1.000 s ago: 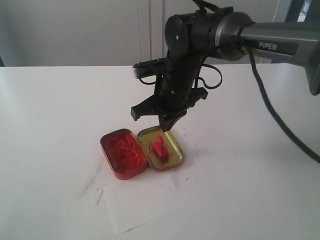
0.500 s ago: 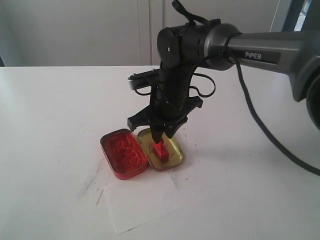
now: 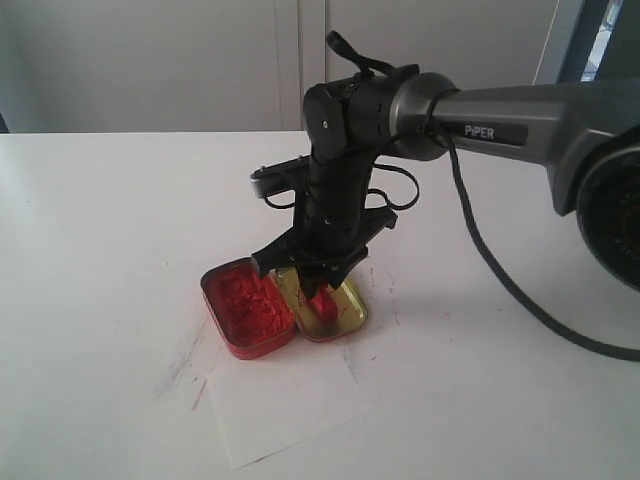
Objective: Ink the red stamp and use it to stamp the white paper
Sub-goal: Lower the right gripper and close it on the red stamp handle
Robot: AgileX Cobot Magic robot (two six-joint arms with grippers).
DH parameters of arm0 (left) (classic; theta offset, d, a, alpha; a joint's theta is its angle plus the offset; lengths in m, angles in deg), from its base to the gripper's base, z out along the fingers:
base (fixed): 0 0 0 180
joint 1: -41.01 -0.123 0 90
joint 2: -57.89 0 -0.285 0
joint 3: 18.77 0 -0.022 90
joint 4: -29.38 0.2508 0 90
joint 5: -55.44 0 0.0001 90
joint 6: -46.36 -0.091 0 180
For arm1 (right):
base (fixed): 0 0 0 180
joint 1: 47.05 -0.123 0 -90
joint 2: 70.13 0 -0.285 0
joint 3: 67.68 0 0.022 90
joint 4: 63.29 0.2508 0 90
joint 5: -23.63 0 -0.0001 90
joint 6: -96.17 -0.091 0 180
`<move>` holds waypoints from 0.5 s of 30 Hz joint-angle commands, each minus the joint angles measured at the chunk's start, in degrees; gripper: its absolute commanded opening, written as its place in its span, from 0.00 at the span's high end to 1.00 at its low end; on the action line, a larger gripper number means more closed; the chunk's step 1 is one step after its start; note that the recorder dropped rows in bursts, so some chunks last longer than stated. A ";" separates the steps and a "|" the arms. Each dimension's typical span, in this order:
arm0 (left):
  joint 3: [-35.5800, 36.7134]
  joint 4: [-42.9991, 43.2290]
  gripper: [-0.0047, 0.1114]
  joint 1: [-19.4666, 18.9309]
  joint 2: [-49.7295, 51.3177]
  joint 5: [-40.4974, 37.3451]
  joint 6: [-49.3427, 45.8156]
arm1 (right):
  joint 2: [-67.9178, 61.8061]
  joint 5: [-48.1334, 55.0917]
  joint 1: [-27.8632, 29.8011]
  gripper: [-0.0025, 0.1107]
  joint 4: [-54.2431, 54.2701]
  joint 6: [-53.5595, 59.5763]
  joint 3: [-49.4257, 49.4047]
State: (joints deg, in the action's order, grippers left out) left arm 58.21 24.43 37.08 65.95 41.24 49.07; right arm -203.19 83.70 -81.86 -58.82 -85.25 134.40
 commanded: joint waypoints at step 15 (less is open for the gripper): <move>0.24 -0.51 0.96 0.06 -0.27 -0.24 -0.05 | -1.10 -1.13 -0.06 0.68 -3.09 -2.86 0.23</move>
State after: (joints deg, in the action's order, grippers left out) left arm 58.21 24.43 37.08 65.95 41.24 49.07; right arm -203.80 82.68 -81.94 -61.65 -87.73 134.40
